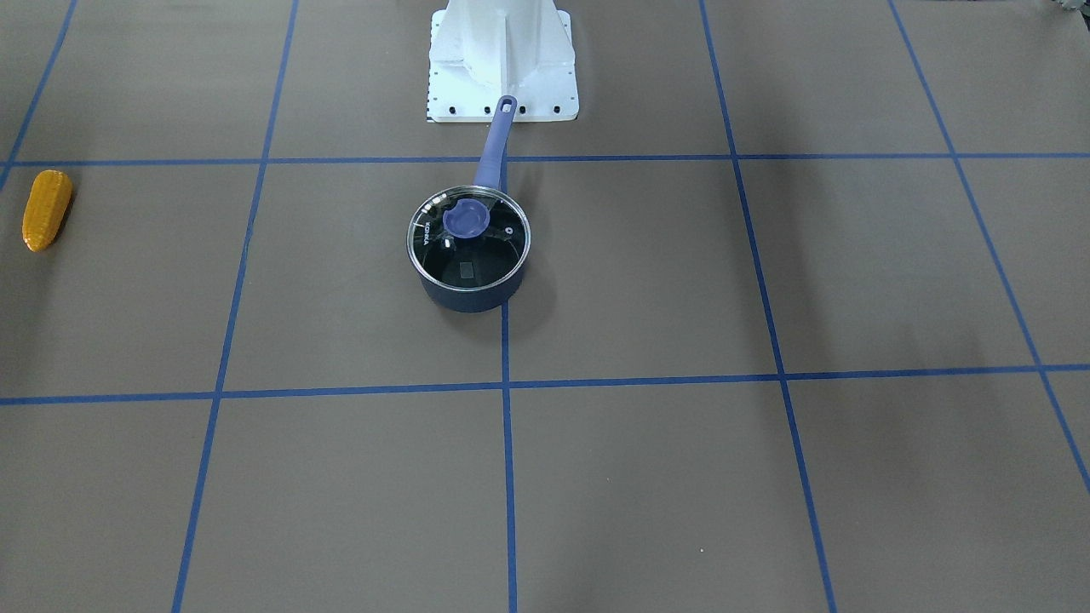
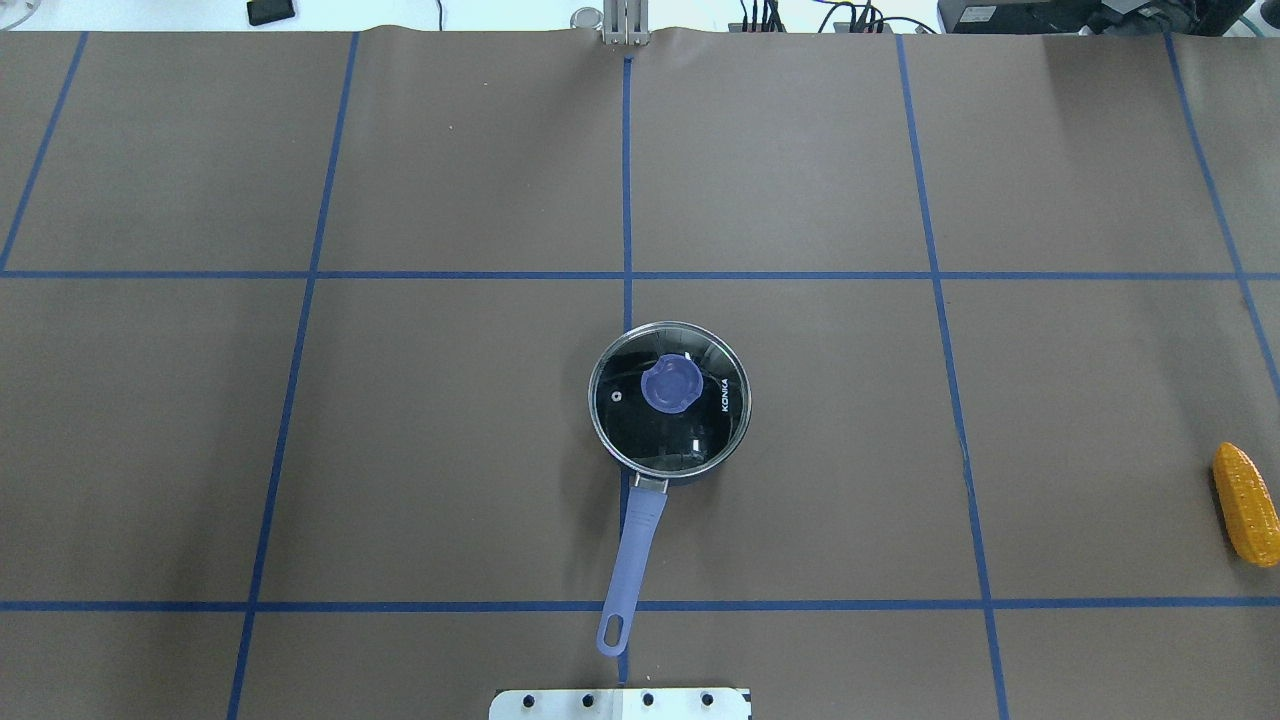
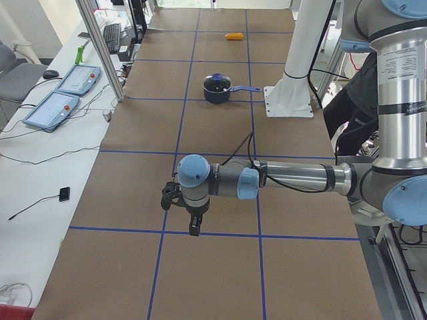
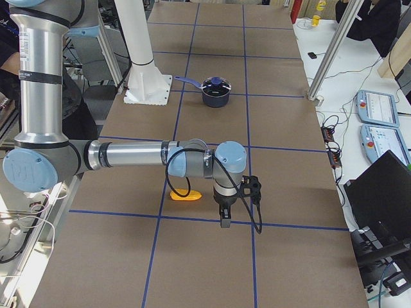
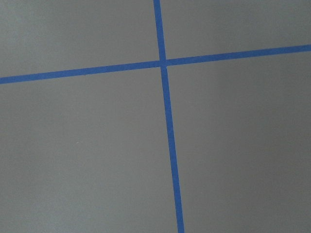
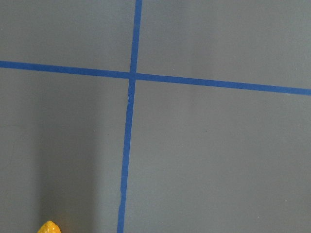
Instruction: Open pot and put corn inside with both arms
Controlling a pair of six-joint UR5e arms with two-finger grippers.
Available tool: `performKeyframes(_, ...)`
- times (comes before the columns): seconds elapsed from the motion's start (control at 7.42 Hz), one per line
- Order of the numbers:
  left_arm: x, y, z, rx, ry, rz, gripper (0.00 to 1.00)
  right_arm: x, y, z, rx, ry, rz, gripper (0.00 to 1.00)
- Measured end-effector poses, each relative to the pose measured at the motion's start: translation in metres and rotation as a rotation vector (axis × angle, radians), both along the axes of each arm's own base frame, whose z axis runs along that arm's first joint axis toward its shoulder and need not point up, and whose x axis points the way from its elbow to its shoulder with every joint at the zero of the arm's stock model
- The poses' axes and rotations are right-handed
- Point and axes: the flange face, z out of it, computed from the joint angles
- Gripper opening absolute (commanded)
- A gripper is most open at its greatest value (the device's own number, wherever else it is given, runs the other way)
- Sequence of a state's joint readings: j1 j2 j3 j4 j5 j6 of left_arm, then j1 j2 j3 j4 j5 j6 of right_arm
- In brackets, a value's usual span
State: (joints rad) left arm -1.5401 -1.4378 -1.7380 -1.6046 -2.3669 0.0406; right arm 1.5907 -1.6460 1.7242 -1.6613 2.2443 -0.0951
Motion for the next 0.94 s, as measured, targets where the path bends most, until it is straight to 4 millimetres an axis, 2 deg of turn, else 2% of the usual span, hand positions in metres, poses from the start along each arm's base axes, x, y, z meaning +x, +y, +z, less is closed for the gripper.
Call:
performKeyframes(0.54, 0.008, -0.002, -0.009, 0.016, 0.000, 0.017, 0.98, 0.000, -0.002, -0.005, 0.010, 0.002, 0.000, 1.00)
performKeyframes(0.94, 0.009, -0.007, -0.035, 0.130, 0.006, 0.015, 0.98, 0.000, -0.004, -0.019, 0.039, 0.004, 0.000, 1.00)
